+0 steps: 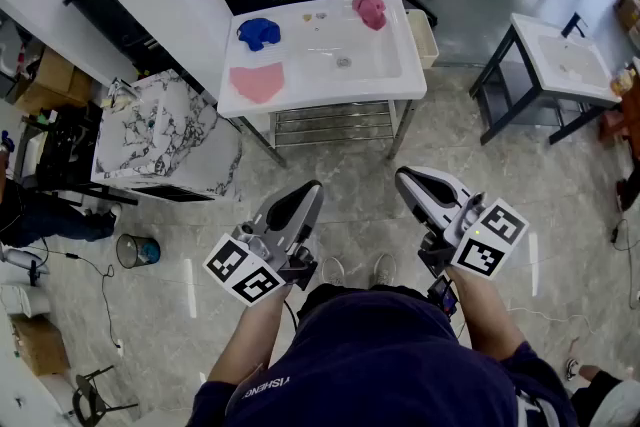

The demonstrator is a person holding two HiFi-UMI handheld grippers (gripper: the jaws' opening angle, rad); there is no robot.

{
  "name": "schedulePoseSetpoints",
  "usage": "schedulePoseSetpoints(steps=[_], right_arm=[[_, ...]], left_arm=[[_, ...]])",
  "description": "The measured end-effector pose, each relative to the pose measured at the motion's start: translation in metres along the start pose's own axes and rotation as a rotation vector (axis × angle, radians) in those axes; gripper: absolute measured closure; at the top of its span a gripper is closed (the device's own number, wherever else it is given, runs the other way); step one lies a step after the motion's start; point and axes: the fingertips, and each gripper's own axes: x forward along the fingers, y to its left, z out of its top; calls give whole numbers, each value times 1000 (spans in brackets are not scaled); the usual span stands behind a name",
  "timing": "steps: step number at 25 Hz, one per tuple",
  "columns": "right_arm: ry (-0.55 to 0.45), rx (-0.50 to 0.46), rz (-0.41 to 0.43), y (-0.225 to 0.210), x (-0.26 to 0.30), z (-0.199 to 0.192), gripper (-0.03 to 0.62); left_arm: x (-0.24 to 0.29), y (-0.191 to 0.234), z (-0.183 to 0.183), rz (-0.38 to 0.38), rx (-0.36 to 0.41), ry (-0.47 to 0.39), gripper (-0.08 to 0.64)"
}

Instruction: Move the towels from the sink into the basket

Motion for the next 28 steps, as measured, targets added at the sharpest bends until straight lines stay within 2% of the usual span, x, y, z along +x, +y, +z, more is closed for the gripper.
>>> schedulePoseSetpoints(steps=[7, 13, 18, 28], right_arm=[[2, 5, 1, -2, -3, 0, 584], [8, 64, -3, -12, -12, -5, 584], [15, 74, -12, -18, -25, -10, 584], [1, 76, 5, -31, -63, -1, 583]], left_arm=[[2, -2, -2, 0, 2, 5, 557], [3, -7, -10, 15, -3, 8, 557], [4, -11, -16, 33, -11, 5, 557], [20, -45, -22, 48, -10, -22, 557]])
